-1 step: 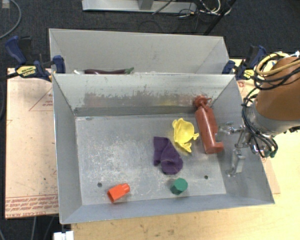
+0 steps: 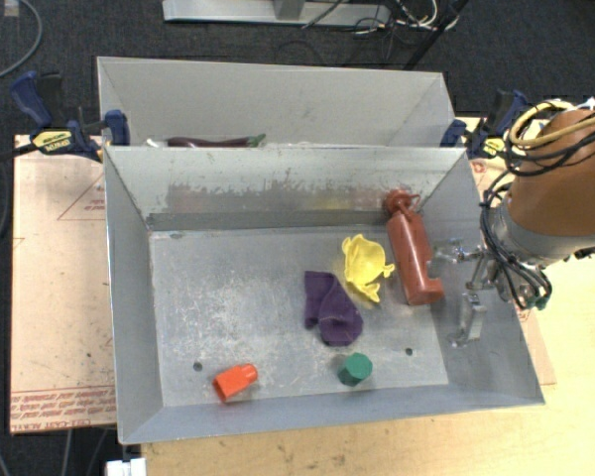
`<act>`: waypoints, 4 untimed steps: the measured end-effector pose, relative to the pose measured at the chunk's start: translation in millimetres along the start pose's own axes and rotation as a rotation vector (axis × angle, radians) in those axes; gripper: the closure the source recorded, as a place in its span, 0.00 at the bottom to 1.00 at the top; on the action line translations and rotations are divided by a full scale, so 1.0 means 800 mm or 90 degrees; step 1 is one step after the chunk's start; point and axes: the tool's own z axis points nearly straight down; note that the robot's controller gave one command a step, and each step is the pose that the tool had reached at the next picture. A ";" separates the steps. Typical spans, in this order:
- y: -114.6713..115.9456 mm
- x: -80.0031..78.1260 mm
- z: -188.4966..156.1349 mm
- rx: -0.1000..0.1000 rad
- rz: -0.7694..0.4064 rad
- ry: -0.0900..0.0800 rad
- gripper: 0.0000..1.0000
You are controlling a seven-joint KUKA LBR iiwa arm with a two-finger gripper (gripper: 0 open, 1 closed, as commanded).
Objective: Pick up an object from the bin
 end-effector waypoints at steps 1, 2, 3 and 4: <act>-0.010 -0.066 0.085 0.000 -0.011 -0.003 0.00; -0.009 -0.092 0.089 -0.001 -0.118 0.000 0.00; -0.006 -0.115 0.080 0.001 -0.336 -0.003 0.00; 0.007 -0.120 0.110 -0.003 -0.635 -0.001 0.00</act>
Offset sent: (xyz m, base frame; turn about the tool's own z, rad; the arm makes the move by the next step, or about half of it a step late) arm 0.0862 -0.0102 -0.0408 -0.3005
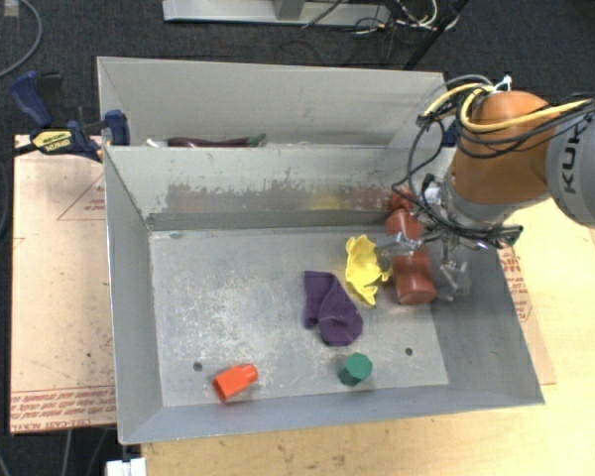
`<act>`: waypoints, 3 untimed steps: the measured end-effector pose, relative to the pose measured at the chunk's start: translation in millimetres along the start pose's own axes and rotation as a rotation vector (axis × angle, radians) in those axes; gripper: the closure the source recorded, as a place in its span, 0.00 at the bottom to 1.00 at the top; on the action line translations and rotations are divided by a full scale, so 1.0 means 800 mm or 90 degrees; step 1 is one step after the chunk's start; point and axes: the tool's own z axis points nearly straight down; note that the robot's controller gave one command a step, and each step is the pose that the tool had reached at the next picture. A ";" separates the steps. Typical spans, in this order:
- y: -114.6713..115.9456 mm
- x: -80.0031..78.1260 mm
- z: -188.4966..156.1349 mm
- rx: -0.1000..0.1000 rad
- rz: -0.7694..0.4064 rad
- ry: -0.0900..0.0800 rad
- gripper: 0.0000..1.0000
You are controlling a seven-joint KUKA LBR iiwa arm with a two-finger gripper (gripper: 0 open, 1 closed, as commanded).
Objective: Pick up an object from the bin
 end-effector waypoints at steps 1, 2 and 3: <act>-0.020 -0.028 0.022 0.007 -0.037 -0.003 1.00; -0.020 -0.028 0.022 0.007 -0.037 -0.004 1.00; -0.019 -0.028 0.019 0.006 -0.037 -0.004 1.00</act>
Offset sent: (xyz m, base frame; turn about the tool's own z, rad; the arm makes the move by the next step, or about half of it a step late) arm 0.0000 0.0000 0.0000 0.0000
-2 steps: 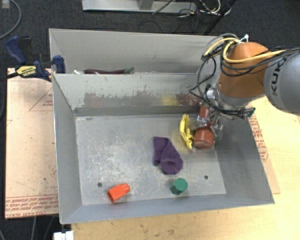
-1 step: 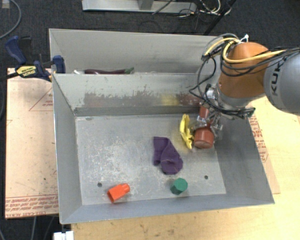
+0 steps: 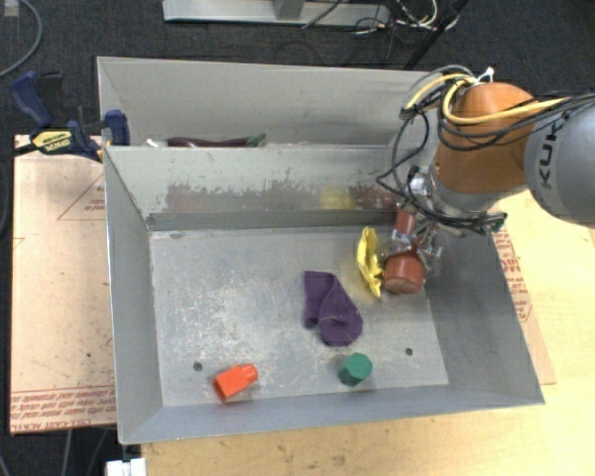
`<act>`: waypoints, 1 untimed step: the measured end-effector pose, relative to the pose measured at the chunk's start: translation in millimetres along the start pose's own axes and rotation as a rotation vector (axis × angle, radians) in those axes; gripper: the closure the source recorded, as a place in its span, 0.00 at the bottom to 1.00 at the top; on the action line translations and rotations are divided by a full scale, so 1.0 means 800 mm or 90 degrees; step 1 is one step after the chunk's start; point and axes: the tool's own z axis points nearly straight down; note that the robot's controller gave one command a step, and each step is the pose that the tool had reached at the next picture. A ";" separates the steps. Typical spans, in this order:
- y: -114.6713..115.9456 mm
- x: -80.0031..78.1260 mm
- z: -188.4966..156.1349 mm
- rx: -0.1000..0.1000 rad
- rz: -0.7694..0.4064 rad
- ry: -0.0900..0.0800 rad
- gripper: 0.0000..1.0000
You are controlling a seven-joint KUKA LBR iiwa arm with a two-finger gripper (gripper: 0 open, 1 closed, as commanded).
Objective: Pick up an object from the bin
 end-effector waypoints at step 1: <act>0.000 0.000 -0.008 0.000 0.000 0.001 1.00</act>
Offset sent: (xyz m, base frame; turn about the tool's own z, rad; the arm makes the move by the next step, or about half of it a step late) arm 0.0003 -0.0002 0.0125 0.0000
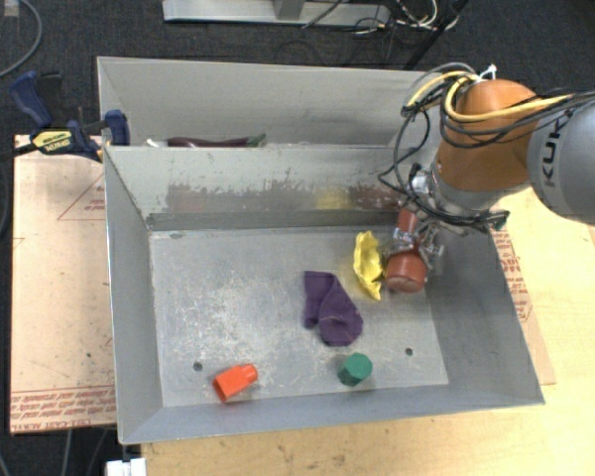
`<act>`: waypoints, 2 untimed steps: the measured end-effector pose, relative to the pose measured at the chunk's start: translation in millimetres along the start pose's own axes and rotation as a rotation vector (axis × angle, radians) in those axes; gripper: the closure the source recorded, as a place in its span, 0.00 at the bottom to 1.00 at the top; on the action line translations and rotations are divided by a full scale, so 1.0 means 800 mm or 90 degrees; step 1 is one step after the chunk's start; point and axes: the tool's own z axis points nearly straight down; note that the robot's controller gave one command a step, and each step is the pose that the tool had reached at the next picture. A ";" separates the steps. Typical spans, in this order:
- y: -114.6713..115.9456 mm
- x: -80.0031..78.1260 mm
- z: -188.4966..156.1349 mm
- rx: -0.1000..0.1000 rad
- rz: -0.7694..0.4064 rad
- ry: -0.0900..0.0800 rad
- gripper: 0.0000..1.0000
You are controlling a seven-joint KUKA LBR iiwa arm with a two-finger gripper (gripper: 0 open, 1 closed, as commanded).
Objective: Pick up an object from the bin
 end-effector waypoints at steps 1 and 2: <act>-0.001 -0.001 -0.007 0.001 0.001 -0.001 1.00; 0.000 -0.001 -0.013 -0.001 0.001 -0.001 1.00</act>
Offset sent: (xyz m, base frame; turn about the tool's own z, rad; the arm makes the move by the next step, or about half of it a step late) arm 0.0001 -0.0001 0.0927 0.0000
